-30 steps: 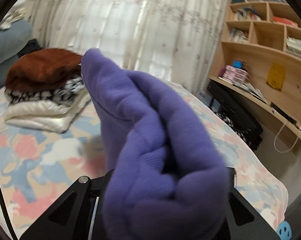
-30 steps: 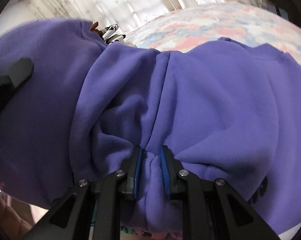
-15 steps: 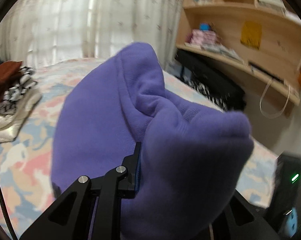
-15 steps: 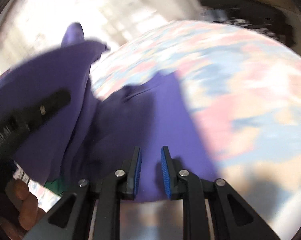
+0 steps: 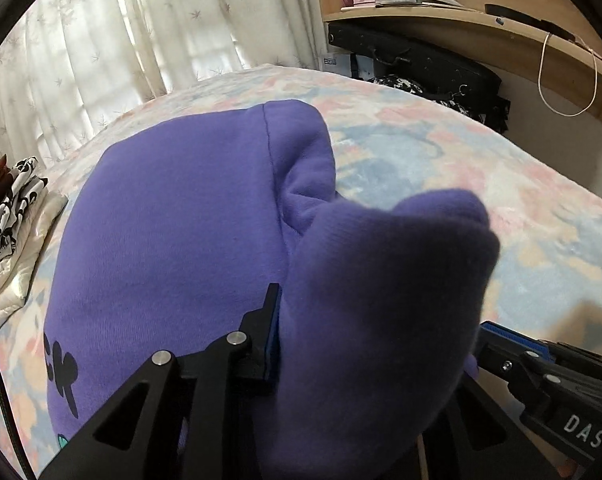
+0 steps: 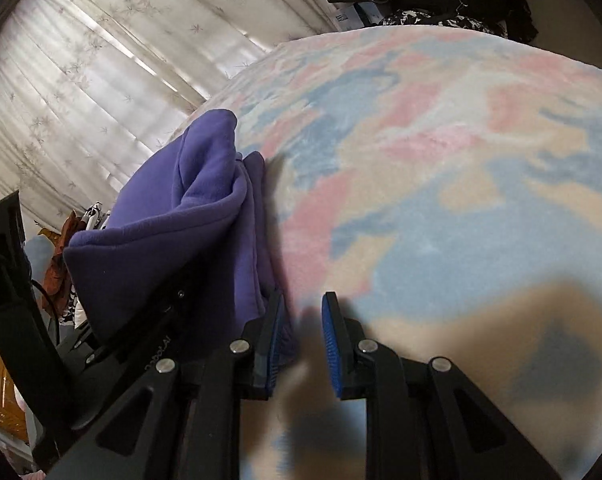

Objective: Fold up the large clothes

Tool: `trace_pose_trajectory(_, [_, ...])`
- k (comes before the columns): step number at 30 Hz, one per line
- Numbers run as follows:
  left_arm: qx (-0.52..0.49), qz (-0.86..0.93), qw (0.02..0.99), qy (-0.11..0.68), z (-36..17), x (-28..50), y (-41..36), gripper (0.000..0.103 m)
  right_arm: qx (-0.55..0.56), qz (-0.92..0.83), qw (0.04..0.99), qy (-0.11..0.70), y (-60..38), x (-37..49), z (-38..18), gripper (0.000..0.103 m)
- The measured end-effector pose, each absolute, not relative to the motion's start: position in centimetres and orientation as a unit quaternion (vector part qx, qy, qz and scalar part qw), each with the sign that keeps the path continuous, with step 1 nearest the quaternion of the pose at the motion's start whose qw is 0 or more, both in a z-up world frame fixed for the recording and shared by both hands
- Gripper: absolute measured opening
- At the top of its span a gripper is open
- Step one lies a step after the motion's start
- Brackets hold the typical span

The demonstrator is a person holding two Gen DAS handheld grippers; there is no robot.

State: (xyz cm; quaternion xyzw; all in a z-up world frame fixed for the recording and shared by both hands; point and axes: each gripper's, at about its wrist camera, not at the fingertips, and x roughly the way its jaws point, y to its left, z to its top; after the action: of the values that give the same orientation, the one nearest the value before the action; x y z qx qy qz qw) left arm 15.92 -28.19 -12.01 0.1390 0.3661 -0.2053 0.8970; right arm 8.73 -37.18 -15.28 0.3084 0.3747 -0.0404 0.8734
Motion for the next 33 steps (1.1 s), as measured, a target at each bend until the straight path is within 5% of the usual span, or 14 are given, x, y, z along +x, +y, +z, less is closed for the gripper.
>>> trace_pose_trajectory(4, [0.128, -0.250, 0.885, 0.371, -10.7, 15.8, -27.8, 0.061, 0.310, -0.035, 0.873, 0.375, -37.8, 9.3, -15.4, 0.020])
trace_pose_trajectory(8, [0.113, -0.278, 0.880, 0.368, -9.3, 15.2, -27.3, 0.073, 0.309, -0.034, 0.874, 0.373, -37.9, 8.7, -15.2, 0.020])
trace_pose_trajectory(16, [0.069, -0.325, 0.852, 0.404, -6.9, 13.3, -24.3, 0.077, 0.310, -0.032, 0.875, 0.371, -38.8, 7.7, -14.3, 0.022])
trace_pose_trajectory(25, [0.086, -0.275, 0.880, 0.377, -3.0, 13.2, -18.0, 0.076, 0.301, 0.002, 0.884, 0.357, -39.1, 8.1, -9.9, 0.048])
trace_pose_trajectory(33, [0.062, -0.206, 0.885, 0.414, -4.8, 18.4, -14.0, 0.076, 0.300, 0.098, 0.868, 0.384, -38.6, 13.0, -7.4, 0.055])
